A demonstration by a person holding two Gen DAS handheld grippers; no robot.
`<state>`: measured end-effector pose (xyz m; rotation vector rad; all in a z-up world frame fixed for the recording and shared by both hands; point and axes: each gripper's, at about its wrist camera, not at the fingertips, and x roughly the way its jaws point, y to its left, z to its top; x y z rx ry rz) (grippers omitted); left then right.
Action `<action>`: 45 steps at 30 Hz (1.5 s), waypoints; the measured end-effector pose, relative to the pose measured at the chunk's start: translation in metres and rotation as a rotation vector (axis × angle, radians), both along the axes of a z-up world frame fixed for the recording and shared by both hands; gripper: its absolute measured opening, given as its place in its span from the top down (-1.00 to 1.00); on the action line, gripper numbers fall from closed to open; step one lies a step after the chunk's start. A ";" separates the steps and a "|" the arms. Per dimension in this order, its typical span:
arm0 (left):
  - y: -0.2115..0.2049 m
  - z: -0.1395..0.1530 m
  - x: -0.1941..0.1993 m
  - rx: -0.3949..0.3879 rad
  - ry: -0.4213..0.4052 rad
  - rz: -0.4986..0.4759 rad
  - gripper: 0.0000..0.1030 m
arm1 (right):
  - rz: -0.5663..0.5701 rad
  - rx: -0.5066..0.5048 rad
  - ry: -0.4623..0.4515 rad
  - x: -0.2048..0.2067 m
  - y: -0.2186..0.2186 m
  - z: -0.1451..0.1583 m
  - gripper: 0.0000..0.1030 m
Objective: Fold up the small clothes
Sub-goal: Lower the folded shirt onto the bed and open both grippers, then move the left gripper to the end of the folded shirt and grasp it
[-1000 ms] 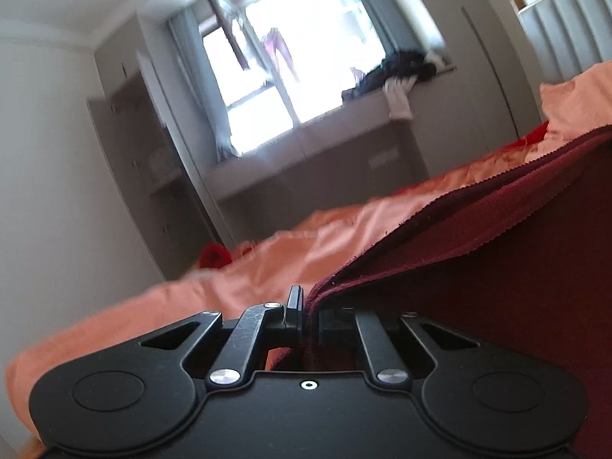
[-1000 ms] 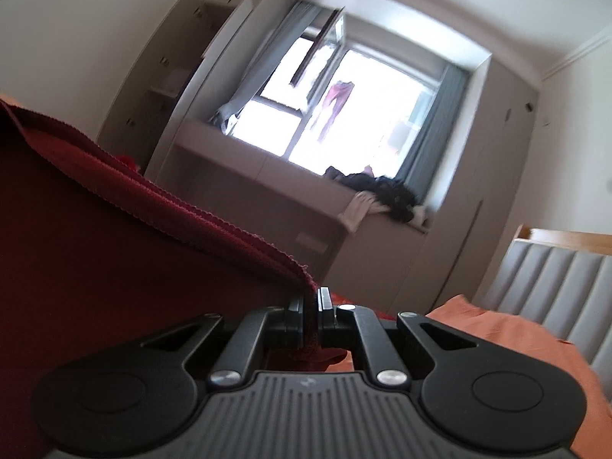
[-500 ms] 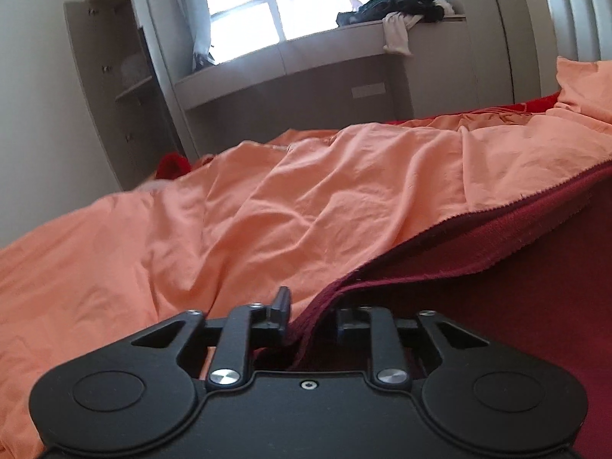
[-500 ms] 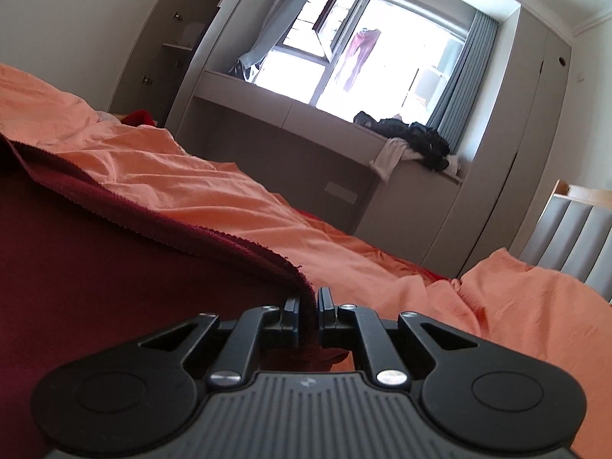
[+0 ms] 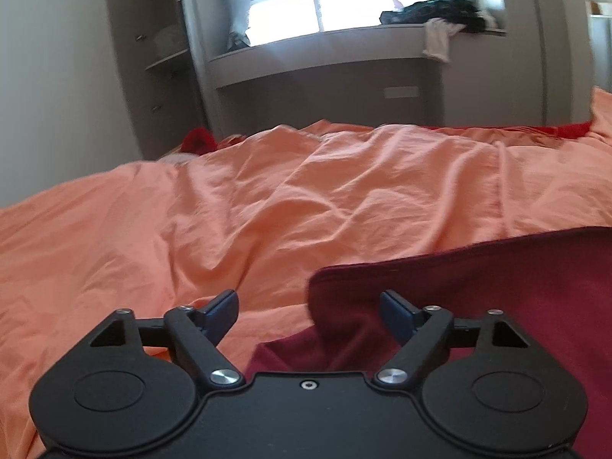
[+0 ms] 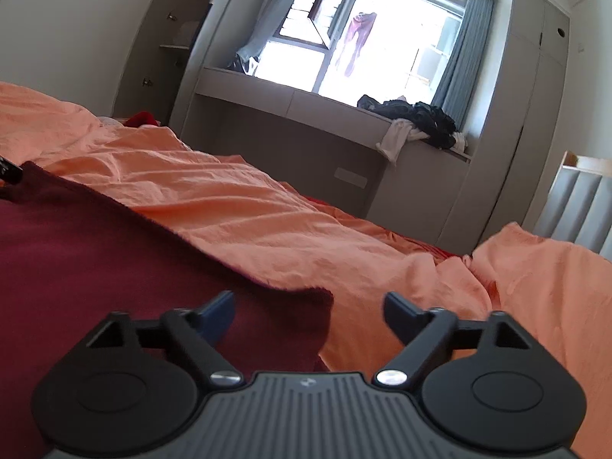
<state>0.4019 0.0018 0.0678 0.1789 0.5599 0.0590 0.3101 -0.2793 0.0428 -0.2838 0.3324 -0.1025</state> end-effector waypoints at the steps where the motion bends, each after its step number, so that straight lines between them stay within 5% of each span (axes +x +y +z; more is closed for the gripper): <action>1: 0.003 -0.002 0.003 0.002 0.007 0.018 -0.65 | -0.014 0.007 0.013 0.002 -0.003 -0.002 -0.83; 11: 0.027 -0.007 0.010 -0.072 0.041 0.108 -0.81 | -0.164 0.168 0.099 0.009 -0.045 -0.019 -0.97; 22: 0.033 0.020 -0.023 -0.045 -0.081 0.120 -0.98 | -0.199 0.299 0.008 -0.026 -0.076 -0.002 -0.99; 30: 0.041 0.027 -0.056 -0.105 -0.089 0.075 -0.99 | -0.157 0.280 -0.025 -0.047 -0.053 0.009 -0.99; 45: 0.069 0.009 -0.159 -0.233 -0.228 0.102 -0.99 | -0.032 0.353 -0.170 -0.105 0.013 0.022 -1.00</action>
